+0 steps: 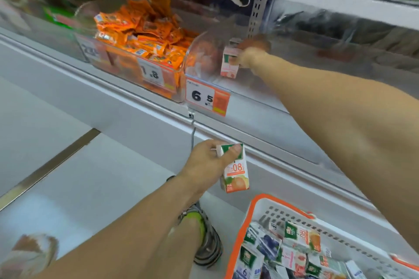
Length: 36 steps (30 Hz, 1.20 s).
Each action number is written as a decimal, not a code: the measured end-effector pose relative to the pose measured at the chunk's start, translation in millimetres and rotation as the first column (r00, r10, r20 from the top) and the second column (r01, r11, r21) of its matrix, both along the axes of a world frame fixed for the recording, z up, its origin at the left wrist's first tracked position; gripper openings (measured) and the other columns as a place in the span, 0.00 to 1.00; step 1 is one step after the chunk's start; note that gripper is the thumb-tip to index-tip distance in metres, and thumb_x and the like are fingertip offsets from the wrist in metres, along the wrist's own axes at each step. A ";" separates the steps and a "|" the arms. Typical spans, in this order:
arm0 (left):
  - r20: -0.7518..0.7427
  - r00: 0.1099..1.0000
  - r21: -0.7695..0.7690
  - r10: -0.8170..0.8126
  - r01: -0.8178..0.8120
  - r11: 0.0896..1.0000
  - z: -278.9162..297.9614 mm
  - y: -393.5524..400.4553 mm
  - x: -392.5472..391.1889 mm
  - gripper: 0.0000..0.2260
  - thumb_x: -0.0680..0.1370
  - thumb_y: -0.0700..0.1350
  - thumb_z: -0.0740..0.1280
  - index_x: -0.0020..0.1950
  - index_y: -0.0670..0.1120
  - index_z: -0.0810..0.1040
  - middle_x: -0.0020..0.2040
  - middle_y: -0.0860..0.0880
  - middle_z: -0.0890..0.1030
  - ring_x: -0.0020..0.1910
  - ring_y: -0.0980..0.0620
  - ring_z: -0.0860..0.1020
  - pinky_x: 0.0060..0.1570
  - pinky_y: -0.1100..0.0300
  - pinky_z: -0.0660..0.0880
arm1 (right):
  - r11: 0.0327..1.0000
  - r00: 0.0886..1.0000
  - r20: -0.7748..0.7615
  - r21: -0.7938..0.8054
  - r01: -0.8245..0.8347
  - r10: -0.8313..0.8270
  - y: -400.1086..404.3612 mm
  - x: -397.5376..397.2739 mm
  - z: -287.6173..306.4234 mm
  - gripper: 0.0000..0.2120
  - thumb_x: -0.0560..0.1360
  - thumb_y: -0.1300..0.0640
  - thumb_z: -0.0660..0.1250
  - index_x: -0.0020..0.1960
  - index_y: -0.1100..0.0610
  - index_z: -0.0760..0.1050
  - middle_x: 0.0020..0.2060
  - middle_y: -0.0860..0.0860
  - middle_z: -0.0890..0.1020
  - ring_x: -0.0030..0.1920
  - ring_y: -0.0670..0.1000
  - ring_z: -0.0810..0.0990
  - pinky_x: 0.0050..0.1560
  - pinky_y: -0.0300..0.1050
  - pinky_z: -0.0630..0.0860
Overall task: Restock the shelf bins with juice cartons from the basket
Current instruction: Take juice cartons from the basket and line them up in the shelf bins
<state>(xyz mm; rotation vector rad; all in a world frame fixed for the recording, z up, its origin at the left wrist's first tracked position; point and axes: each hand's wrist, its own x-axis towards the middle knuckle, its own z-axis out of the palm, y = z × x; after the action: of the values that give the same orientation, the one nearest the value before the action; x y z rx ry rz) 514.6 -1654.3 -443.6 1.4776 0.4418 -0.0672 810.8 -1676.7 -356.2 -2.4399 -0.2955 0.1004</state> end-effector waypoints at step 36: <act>0.543 0.800 0.549 -0.253 -0.111 0.828 89.2 -171.4 38.4 0.28 0.76 0.51 0.71 0.73 0.48 0.64 0.68 0.51 0.72 0.67 0.57 0.70 0.66 0.64 0.65 | 0.945 0.961 0.276 0.317 -0.074 -0.018 -374.4 -208.1 78.1 0.21 0.63 0.63 0.82 0.53 0.55 0.78 0.48 0.54 0.83 0.40 0.50 0.83 0.46 0.42 0.82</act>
<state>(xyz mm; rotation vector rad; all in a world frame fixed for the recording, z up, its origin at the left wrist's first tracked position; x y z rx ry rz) 553.0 -1825.8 -354.4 1.9910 -0.1482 0.5085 602.7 -2051.1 -278.2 -2.1170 -0.4343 -0.2604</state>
